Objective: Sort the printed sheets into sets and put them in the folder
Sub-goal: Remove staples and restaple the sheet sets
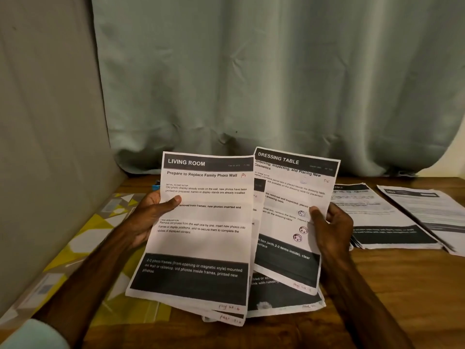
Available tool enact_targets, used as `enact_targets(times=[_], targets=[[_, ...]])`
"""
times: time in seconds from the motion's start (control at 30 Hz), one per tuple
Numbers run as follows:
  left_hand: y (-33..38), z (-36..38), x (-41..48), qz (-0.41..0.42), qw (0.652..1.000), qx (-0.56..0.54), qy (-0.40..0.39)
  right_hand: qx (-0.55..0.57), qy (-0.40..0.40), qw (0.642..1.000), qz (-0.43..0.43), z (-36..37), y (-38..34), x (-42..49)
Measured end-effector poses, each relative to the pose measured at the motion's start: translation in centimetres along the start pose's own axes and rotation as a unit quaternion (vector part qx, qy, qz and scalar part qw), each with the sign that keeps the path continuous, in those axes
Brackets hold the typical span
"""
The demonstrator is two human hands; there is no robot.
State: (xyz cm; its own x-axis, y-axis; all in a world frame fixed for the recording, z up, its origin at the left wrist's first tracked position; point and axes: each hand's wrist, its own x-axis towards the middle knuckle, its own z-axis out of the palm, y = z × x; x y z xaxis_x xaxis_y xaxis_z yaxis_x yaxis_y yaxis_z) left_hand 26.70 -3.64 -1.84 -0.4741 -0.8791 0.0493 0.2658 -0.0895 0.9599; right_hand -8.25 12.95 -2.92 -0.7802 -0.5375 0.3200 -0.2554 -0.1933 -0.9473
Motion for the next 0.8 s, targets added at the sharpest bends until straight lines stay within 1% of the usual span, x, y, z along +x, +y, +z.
enact_targets(times=[0.4,0.5,0.6,0.7,0.8], targets=[[0.3,0.8,-0.3,0.007,1.0,-0.009,0.022,0.021,-0.005,1.0,0.005,0.1,0.3,0.2],[0.7,0.2,-0.3,0.011,0.999,0.0,0.04,0.012,0.033,0.999,0.003,-0.1,0.8,0.5],[1.2,-1.1,-0.1,0.02,0.997,0.009,0.07,0.018,0.084,0.996,0.018,-0.5,1.1,0.6],[1.4,-2.4,0.2,0.02,0.995,0.009,0.098,0.039,0.113,0.992,0.04,-1.1,1.0,0.9],[1.4,-3.3,0.4,0.021,0.994,0.019,0.101,0.06,0.135,0.989,0.033,-1.7,0.4,1.1]])
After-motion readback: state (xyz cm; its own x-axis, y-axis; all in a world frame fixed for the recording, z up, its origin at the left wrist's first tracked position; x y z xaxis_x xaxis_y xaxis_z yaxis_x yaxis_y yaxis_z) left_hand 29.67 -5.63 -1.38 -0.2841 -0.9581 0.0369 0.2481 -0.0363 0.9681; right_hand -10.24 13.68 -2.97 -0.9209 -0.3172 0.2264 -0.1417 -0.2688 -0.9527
